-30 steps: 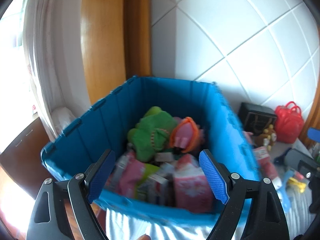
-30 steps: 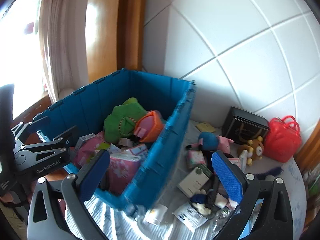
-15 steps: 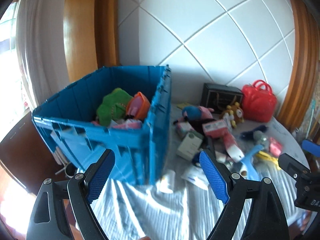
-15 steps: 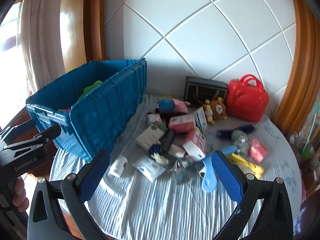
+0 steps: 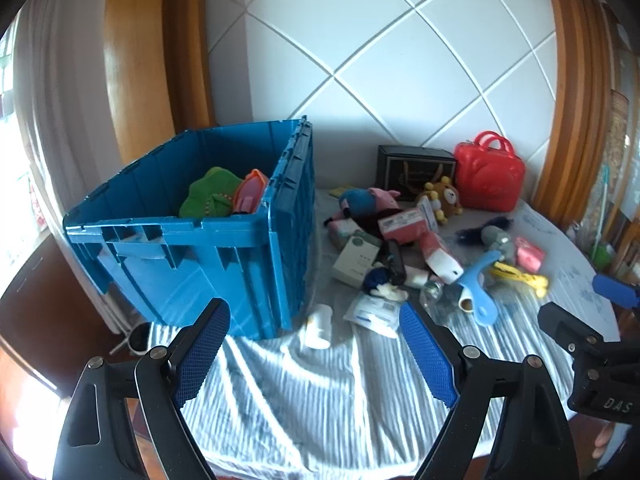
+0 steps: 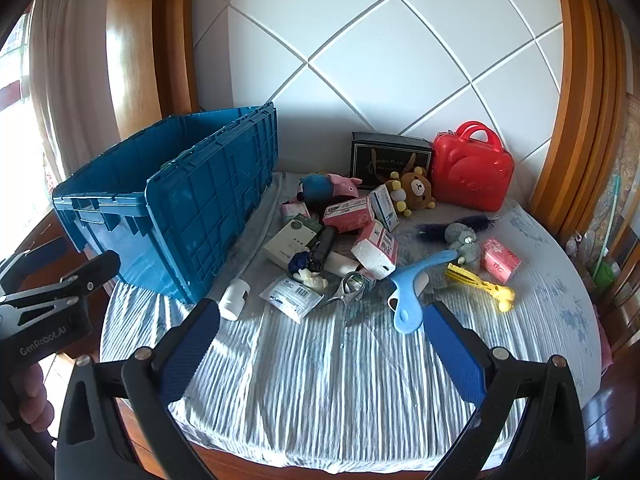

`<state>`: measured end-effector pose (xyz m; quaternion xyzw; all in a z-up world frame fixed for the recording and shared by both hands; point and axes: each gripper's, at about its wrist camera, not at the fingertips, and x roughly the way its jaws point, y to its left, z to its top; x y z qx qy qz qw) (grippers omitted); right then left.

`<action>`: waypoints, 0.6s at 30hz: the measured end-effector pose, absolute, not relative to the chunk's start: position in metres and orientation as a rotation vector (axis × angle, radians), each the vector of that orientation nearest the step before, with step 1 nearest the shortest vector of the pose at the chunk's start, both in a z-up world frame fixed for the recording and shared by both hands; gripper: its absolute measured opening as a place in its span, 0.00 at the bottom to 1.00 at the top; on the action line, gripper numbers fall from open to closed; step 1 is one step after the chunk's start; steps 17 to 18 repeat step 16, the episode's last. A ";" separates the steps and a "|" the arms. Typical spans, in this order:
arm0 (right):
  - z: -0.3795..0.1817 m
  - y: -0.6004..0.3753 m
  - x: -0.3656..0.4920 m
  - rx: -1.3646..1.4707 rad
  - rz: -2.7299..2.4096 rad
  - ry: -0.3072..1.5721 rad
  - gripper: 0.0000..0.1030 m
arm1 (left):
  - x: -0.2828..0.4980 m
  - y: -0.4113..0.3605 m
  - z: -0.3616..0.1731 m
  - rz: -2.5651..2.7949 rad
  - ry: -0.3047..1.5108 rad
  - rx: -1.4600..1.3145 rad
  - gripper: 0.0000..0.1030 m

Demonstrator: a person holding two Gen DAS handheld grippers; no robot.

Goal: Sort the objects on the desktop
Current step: 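Withdraw both tools from the crate back over the table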

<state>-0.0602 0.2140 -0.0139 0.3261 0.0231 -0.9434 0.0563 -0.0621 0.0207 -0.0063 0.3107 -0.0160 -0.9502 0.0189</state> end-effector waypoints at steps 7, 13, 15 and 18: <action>-0.013 0.209 -0.050 0.989 -2.875 0.069 1.00 | -0.054 0.017 -0.008 -2.969 -0.043 0.965 0.85; -0.011 0.208 -0.050 0.983 -2.882 0.066 1.00 | -0.051 0.014 -0.003 -2.982 -0.029 0.919 0.85; -0.010 0.209 -0.051 0.982 -2.884 0.065 1.00 | -0.050 0.015 -0.002 -2.984 -0.037 0.900 0.85; -0.010 0.209 -0.052 0.981 -2.886 0.067 1.00 | -0.050 0.016 -0.001 -2.986 -0.042 0.894 0.85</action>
